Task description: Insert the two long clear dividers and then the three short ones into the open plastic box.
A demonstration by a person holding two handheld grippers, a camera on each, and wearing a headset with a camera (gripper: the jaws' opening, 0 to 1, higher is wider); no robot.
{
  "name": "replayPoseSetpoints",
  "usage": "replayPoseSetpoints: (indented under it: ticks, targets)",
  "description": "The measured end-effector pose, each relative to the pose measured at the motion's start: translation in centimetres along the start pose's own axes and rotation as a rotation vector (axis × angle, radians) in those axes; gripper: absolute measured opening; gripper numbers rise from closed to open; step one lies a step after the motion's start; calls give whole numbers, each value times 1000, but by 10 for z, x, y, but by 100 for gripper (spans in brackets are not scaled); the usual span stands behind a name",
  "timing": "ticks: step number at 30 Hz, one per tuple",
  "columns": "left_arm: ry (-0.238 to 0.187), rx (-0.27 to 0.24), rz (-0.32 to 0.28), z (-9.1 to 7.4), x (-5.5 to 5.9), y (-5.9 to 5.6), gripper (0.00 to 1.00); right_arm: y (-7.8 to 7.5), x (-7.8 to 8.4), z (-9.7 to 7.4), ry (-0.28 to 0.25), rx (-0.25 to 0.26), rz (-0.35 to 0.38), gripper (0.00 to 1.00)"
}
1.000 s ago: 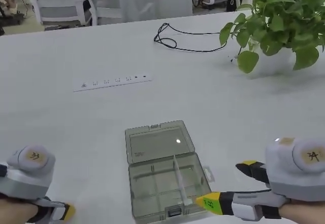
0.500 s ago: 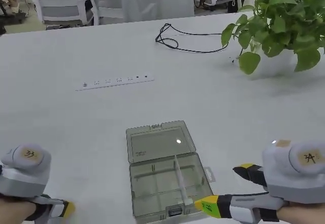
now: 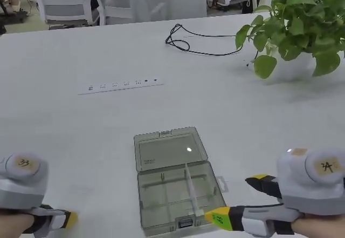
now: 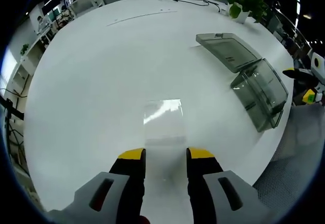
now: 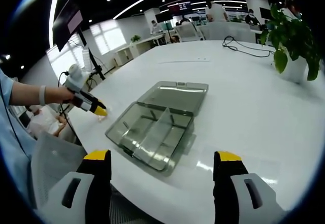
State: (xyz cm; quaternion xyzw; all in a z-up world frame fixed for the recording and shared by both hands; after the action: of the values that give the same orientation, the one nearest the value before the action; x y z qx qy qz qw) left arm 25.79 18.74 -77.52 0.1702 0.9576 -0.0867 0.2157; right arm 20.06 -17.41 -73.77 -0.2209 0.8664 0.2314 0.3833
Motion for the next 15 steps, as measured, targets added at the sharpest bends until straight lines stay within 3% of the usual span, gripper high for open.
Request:
replayPoseSetpoints:
  ticks: [15]
  targets:
    - [-72,34,-14,-11,-5,-5,30,4,-4,4,-4,-12,0,82]
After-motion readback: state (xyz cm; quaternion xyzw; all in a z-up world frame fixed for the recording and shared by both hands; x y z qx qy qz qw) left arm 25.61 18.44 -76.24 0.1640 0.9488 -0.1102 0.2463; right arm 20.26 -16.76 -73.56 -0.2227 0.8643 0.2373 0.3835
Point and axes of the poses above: the centre of the closed fingertips' face, and the gripper's own axes: z roughly forward along the fingers, y roughly to its left, x roughly out of its underside, the point moved 7 cm from there along -z, roughly backward along the fingers, and after that the axes turned 4 degrees about -z, right-handed, at the moved point
